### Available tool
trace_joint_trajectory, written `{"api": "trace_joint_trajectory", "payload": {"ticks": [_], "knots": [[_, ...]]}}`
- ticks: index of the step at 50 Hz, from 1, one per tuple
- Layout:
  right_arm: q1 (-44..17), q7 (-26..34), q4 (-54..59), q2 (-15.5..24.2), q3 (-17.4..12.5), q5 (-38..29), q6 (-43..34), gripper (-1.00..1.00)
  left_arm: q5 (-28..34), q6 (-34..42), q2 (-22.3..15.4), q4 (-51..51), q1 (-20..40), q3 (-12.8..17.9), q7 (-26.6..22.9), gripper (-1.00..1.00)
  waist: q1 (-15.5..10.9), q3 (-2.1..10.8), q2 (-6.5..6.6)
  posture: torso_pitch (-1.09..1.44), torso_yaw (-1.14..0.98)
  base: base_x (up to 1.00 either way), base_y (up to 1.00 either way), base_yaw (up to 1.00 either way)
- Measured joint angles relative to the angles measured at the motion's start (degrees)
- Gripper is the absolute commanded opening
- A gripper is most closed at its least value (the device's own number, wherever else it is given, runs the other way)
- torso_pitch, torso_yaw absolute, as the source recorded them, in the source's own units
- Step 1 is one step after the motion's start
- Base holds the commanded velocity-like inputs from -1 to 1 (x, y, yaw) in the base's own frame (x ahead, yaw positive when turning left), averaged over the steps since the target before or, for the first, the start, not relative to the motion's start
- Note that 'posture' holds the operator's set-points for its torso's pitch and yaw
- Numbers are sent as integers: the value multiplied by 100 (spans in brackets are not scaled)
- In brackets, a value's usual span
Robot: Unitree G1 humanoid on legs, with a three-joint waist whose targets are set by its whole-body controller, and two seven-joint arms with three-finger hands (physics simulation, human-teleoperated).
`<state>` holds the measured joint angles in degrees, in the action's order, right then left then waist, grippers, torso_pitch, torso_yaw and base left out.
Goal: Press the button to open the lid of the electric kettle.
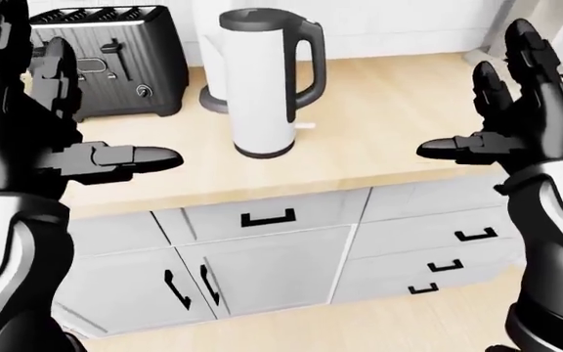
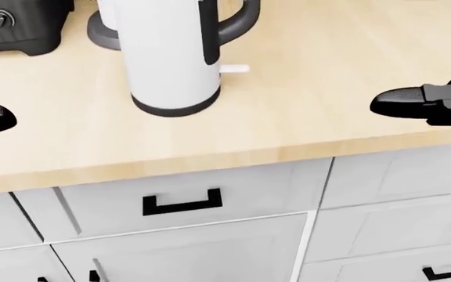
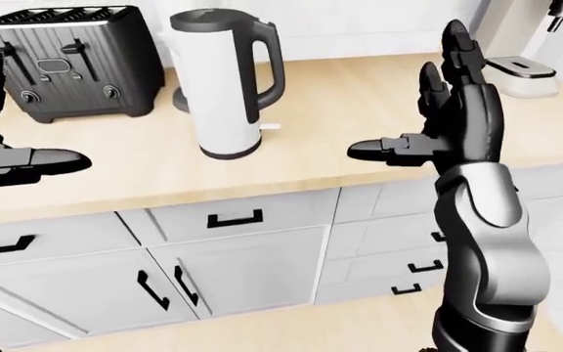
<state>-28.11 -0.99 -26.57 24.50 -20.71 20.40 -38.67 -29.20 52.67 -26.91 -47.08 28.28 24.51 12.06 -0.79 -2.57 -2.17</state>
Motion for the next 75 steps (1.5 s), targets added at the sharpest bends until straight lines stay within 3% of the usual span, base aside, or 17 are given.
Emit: {"api": "trace_joint_trajectory", "payload": {"ticks": [7,11,14,19,27,28,33,37,40,42,46,52,59,63,65,70,75], "knots": [[2,-73,158,64,-94,-2,-112,100,-116,73,-76,118,-21,-2,-88,100,115,-8,81,0,0,14,8,0],[-110,-93,107,148,-129,63,-79,100,-100,-52,-324,219,-15,304,-121,100,132,-55,373,0,0,14,8,0],[-195,-114,173,200,-143,102,-47,100,-64,-159,-470,287,-112,462,-168,100,129,8,647,0,0,14,7,0],[-155,-92,345,230,-33,198,-94,100,-89,-95,-669,489,-243,766,-186,100,32,-33,511,0,0,14,8,0],[-390,-161,469,530,-249,287,63,100,-260,-144,-819,367,-79,707,-112,100,21,4,-33,0,0,14,8,0],[-375,-176,507,558,-292,293,87,100,-291,-138,-785,345,-100,674,-106,100,72,-32,49,0,0,14,8,0],[-333,-253,849,615,-336,281,102,100,-382,-98,-792,405,-136,558,-123,100,120,-15,95,0,0,14,8,0],[-362,-267,758,651,-320,312,169,100,-390,-121,-836,332,-98,662,-82,100,137,-74,375,0,0,14,8,0],[-385,-266,756,622,-281,318,226,100,-403,-146,-873,330,-71,670,-58,100,134,-7,629,0,0,14,8,0],[-308,-248,753,545,-172,335,226,100,-423,-93,-856,360,-111,718,-22,100,58,-72,559,0,0,14,8,0],[-332,-220,791,572,-141,410,95,100,-507,41,-926,355,-27,709,91,100,29,-34,446,0,0,14,8,0],[-466,-282,752,729,-322,454,220,100,-720,60,-1062,189,164,663,218,100,4,-5,-24,0,0,14,8,0],[-381,-388,896,758,-367,454,171,100,-932,140,-1085,206,154,545,280,100,121,-30,116,0,0,14,8,0],[-406,-369,781,767,-341,493,210,100,-931,68,-1120,159,168,605,323,100,136,-84,399,0,0,14,8,0],[-422,-368,776,767,-329,497,220,100,-936,48,-1129,154,170,593,335,100,155,-45,627,0,0,14,8,0],[-375,-320,836,689,-171,555,152,100,-925,128,-1129,273,114,626,399,100,19,-53,535,0,0,14,8,0],[-480,-378,834,761,-318,588,165,100,-965,89,-1186,190,173,644,407,100,33,-32,268,0,0,10,5,0]]}}
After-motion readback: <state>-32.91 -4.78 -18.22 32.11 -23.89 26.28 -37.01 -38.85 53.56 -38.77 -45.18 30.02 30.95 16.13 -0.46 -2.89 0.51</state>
